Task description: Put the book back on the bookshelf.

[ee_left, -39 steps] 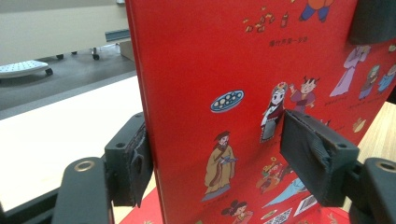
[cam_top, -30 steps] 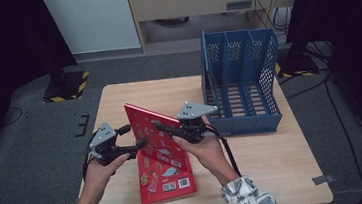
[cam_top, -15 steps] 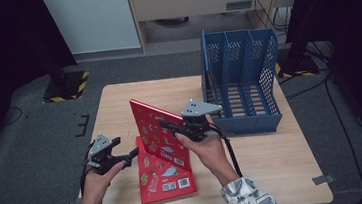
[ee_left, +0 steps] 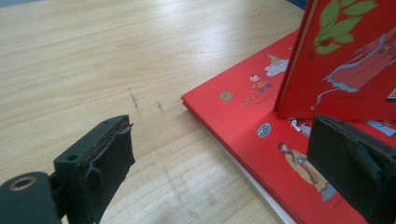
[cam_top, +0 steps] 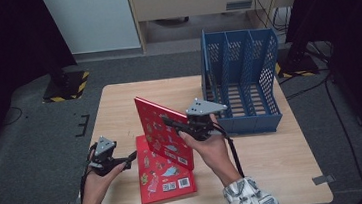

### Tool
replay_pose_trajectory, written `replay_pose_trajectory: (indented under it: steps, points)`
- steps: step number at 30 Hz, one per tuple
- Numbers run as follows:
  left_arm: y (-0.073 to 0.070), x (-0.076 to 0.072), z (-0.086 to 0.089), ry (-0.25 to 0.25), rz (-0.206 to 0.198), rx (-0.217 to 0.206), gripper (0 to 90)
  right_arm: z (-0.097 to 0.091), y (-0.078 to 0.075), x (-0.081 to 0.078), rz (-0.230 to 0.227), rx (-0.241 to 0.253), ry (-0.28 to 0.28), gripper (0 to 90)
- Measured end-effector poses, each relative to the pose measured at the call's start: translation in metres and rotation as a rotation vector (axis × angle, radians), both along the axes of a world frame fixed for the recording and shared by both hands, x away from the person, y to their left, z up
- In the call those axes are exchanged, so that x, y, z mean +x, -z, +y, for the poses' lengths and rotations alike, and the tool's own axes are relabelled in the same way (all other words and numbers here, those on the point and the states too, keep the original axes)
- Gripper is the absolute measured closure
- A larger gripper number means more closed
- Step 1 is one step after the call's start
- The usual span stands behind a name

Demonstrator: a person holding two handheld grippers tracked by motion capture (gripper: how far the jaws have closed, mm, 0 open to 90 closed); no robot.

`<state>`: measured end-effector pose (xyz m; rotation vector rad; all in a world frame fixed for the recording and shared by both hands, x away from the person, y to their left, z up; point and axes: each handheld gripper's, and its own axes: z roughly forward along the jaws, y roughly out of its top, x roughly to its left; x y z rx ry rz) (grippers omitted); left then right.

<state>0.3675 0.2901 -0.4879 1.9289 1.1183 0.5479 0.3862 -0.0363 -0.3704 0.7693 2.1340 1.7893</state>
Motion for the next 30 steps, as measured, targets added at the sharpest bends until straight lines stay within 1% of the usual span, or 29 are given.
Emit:
replay_pose_trajectory:
  steps: [5, 9, 12, 18, 20, 23, 30]
  points:
    - [0.003, 0.001, 0.002, -0.008, 0.013, 0.001, 3.6, -0.005, -0.001, -0.001, -0.001, 0.006, 0.015, 79.7]
    - [0.006, 0.001, 0.004, -0.016, 0.028, 0.029, 3.2, -0.011, -0.001, -0.001, 0.001, 0.012, 0.028, 79.7]
    - [0.006, 0.001, 0.006, -0.026, 0.032, 0.021, 3.2, -0.016, 0.0, -0.002, 0.001, 0.019, 0.038, 79.7]
    - [0.008, 0.002, 0.01, -0.032, 0.044, 0.027, 3.1, -0.028, 0.0, -0.004, 0.004, 0.026, 0.062, 79.7]
    - [0.009, 0.002, 0.01, -0.038, 0.046, 0.022, 3.2, -0.032, -0.001, -0.005, -0.003, 0.023, 0.072, 79.7]
    - [0.01, 0.003, 0.01, -0.039, 0.049, 0.026, 3.2, -0.037, -0.003, -0.006, -0.011, 0.02, 0.085, 79.7]
    - [0.01, 0.002, 0.01, -0.037, 0.051, 0.032, 3.2, -0.05, -0.007, -0.009, -0.019, 0.028, 0.121, 79.7]
